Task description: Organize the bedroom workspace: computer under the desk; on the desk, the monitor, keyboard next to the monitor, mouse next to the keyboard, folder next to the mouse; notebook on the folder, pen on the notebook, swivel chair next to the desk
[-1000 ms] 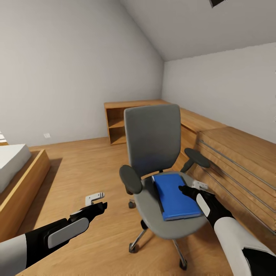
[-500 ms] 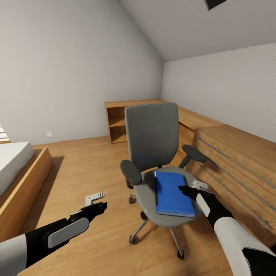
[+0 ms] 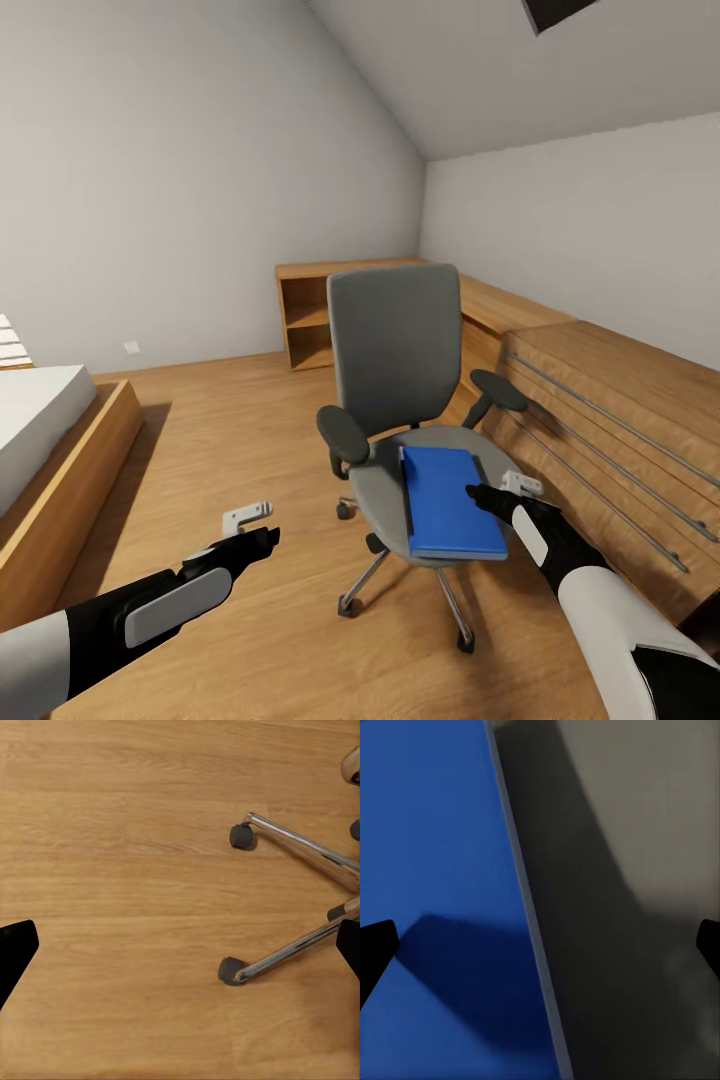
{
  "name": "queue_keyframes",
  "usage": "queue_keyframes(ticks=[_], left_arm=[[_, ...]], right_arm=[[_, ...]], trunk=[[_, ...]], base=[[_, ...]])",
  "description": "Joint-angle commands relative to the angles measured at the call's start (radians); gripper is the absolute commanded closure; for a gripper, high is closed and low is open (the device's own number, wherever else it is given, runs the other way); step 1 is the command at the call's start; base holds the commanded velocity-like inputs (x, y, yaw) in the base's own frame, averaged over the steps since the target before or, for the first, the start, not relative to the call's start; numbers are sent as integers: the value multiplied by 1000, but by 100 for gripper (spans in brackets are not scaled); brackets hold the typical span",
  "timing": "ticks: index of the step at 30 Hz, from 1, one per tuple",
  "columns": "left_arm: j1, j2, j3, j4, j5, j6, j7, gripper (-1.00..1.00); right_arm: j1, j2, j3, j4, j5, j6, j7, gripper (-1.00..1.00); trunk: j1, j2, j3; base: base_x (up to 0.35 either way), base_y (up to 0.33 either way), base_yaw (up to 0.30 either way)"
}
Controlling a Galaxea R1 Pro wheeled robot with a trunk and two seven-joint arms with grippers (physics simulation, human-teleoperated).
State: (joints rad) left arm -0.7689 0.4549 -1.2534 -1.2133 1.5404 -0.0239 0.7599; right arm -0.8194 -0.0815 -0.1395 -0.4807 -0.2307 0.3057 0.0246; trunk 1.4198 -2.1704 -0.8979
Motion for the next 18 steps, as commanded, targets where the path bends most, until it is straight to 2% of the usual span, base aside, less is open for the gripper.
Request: queue_keyframes(ticks=[1, 3, 18], left_arm=[[-2, 1, -3, -2, 4, -2, 4, -100], [-2, 1, -3, -2, 4, -2, 4, -100], [-2, 1, -3, -2, 4, -2, 7, -100]], right_arm=[[0, 0, -3, 53, -2, 6, 2, -100], [0, 0, -3, 53, -2, 6, 2, -100], [0, 1, -2, 52, -1, 4, 2, -100]], trunk=[[0, 0, -1], [0, 0, -1], [-58, 105, 46]], base=[[-3, 0, 0], [-2, 0, 0], [0, 0, 0]])
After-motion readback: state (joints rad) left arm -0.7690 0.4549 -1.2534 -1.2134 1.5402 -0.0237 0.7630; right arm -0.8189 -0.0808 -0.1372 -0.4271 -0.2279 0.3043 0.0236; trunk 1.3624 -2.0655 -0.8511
